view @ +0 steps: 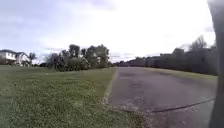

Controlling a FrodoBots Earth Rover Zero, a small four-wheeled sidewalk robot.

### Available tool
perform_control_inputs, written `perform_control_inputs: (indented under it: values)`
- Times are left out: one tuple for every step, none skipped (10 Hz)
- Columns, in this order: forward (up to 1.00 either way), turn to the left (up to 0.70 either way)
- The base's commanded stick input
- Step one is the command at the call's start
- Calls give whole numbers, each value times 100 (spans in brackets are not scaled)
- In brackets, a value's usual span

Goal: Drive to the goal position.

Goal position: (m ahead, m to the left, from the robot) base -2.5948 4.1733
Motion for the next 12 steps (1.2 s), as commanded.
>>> perform_control_inputs:
  values:
    - [0,0]
    - [0,0]
    - [0,0]
    - [0,0]
    - [0,0]
    - [0,0]
    - [0,0]
    - [0,0]
    - [0,0]
    - [3,0]
    - [0,0]
    - [0,0]
